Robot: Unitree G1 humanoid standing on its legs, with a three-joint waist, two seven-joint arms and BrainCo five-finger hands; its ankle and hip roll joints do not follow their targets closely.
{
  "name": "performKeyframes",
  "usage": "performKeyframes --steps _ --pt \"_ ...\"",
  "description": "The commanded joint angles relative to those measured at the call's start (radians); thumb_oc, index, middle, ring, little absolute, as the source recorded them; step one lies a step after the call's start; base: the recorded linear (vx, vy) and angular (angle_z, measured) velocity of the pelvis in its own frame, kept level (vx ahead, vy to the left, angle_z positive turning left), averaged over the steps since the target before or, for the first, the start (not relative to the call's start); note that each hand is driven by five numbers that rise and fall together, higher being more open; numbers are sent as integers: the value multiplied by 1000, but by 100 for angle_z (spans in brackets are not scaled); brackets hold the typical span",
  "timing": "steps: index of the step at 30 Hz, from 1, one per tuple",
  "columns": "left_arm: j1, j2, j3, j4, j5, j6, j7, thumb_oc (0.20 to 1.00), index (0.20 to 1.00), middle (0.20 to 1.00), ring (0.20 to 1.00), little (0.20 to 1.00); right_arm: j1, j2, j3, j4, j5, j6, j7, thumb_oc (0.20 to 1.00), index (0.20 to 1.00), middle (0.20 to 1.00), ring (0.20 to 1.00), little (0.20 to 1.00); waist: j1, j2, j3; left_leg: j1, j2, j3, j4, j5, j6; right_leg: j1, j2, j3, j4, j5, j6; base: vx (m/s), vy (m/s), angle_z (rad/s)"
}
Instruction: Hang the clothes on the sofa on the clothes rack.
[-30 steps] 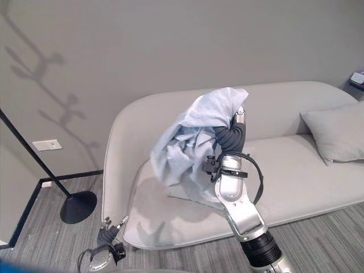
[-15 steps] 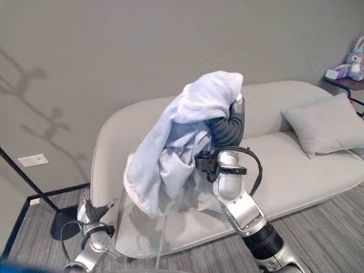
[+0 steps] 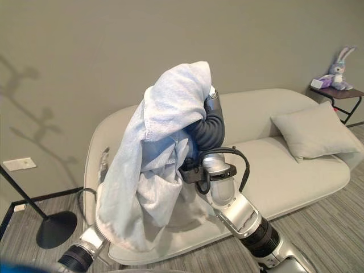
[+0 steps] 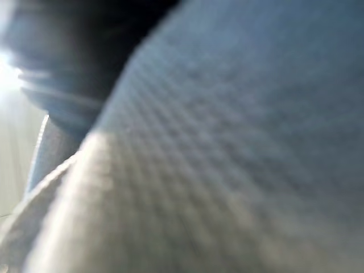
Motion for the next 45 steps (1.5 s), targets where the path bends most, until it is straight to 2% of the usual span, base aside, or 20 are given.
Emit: performKeyframes --steps 1,3,4,8,10,15,22,27,35,45 --pt "-92 32 -13 93 -177 -71 -109 1000 1000 1000 1000 1000 -67 45 -13 -25 13 -9 25 200 200 200 200 200 -6 -66 -4 -69 27 17 -22 98 -39 187 -15 1 -215 34 35 0 0 0" --pt "-96 -1 -22 72 -321 -96 -186 1000 1000 1000 1000 1000 -61 60 -5 -14 19 5 32 200 200 200 200 200 -6 -66 -2 -72 27 17 -22 101 -39 189 -13 1 -220 36 33 0 0 0" --pt "-91 -23 -34 44 -436 -98 -259 1000 1000 1000 1000 1000 -56 74 -1 -8 22 13 42 200 200 200 200 200 -8 -64 -3 -74 27 18 -22 100 -38 188 -10 1 -225 38 33 0 0 0" --pt "-76 -57 -83 12 -641 -64 -402 1000 1000 1000 1000 1000 -43 97 10 2 36 32 73 200 200 200 200 200 -11 -60 1 -75 29 19 -22 100 -35 187 -6 4 -229 41 32 0 0 0" --pt "-65 -58 -107 -8 -686 -39 -454 1000 1000 1000 1000 1000 -32 100 8 3 35 37 90 200 200 200 200 200 -14 -56 4 -74 30 21 -22 100 -34 188 -5 5 -231 41 32 0 0 0" --pt "-29 -34 -128 -17 -716 -1 -496 1000 1000 1000 1000 1000 -8 97 -9 -1 36 40 98 200 200 200 200 200 -15 -49 7 -70 31 25 -22 98 -31 188 -3 8 -232 42 32 0 0 0" --pt "70 29 -51 -6 -735 40 -545 1000 1000 1000 1000 1000 10 60 -96 6 7 45 107 200 200 200 200 200 -7 -36 7 -53 24 33 -22 90 -24 196 -9 11 -233 42 34 0 0 0" --pt "120 63 -41 -35 -755 66 -589 1000 1000 1000 1000 1000 9 62 -113 19 17 46 128 200 200 200 200 200 -2 -31 5 -46 19 36 -22 83 -19 202 -17 7 -233 43 38 0 0 0" --pt "160 97 -47 -67 -811 109 -651 1000 1000 1000 1000 1000 15 76 -103 39 56 53 177 200 200 200 200 200 -2 -24 6 -39 11 41 -22 73 -14 205 -28 8 -234 46 44 0 0 0" --pt "130 78 -123 -55 -947 179 -748 1000 1000 1000 1000 1000 37 108 -32 56 108 71 256 200 200 200 200 200 -13 -20 10 -28 8 52 -22 62 -9 207 -31 16 -235 45 46 0 0 0"
